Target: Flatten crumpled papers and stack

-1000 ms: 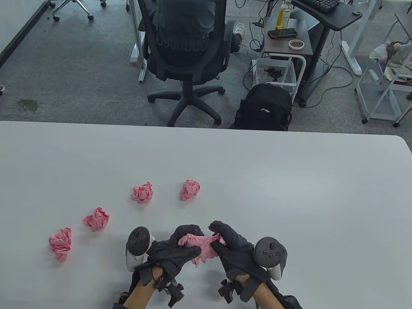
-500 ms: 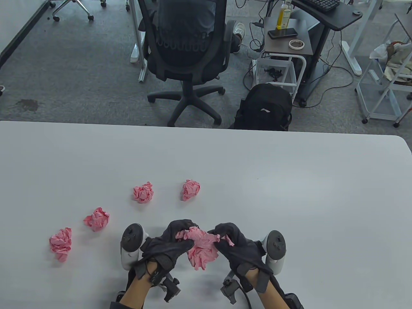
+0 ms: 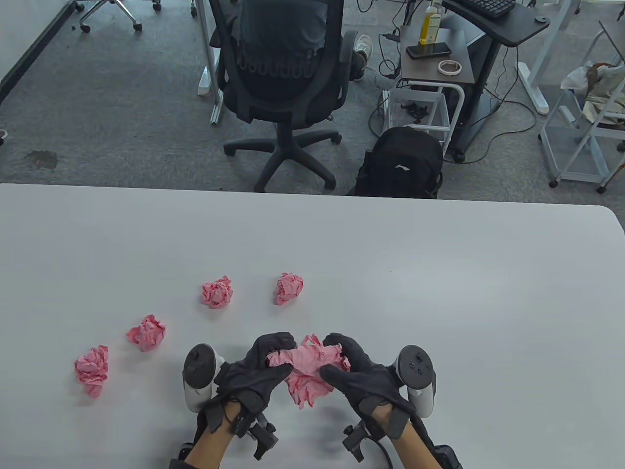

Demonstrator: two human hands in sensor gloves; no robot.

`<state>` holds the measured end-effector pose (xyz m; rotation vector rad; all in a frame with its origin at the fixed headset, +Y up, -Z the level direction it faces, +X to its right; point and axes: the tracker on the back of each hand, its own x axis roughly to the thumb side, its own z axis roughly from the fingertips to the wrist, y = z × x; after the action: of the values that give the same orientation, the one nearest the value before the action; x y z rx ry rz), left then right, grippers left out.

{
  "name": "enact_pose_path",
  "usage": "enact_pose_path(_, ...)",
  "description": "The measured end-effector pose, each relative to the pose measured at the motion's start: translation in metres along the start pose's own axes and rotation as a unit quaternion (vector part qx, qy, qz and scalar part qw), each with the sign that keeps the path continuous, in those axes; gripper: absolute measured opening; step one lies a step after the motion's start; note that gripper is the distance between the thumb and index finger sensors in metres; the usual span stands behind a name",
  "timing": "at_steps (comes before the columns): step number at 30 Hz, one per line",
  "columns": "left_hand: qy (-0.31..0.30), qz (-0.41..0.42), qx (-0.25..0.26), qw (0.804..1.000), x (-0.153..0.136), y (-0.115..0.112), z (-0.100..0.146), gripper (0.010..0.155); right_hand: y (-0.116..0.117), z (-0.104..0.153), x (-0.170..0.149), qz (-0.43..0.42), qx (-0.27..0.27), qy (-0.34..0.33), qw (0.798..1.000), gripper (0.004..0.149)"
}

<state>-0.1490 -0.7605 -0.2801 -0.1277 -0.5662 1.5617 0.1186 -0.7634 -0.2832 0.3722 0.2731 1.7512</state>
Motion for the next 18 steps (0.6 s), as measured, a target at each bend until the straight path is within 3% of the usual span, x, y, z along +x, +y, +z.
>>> enact_pose_path(4, -0.007, 0.012, -0.009, 1.0, -0.001, -0.001, 0.0, 0.056, -0.001, -0.001, -0.003, -0.005, -0.001, 0.012, 1.0, 0.045)
enact_pose_path(7, -0.009, 0.055, -0.048, 0.997, -0.003, -0.003, -0.003, 0.058, -0.003, -0.002, -0.001, -0.086, -0.033, -0.03, 0.995, 0.042)
enact_pose_path(9, -0.004, 0.072, -0.087, 0.994, -0.005, -0.007, -0.004, 0.073, -0.005, -0.001, 0.0, -0.099, -0.064, -0.054, 0.992, 0.04)
enact_pose_path(12, -0.007, 0.103, -0.087, 0.991, -0.004, -0.01, -0.003, 0.065, -0.008, 0.001, 0.005, -0.077, -0.073, -0.091, 0.99, 0.042)
enact_pose_path(14, 0.007, 0.057, -0.071, 0.996, -0.001, -0.009, -0.004, 0.062, -0.005, 0.002, 0.01, -0.062, -0.069, -0.116, 0.989, 0.047)
enact_pose_path(16, 0.004, -0.023, -0.084, 0.996, 0.001, -0.01, -0.004, 0.08, -0.002, 0.005, 0.016, -0.027, -0.077, -0.139, 0.987, 0.047)
enact_pose_path(18, 0.033, -0.073, -0.136, 0.987, 0.003, -0.015, -0.003, 0.094, 0.001, 0.007, 0.019, -0.001, -0.087, -0.164, 0.983, 0.048)
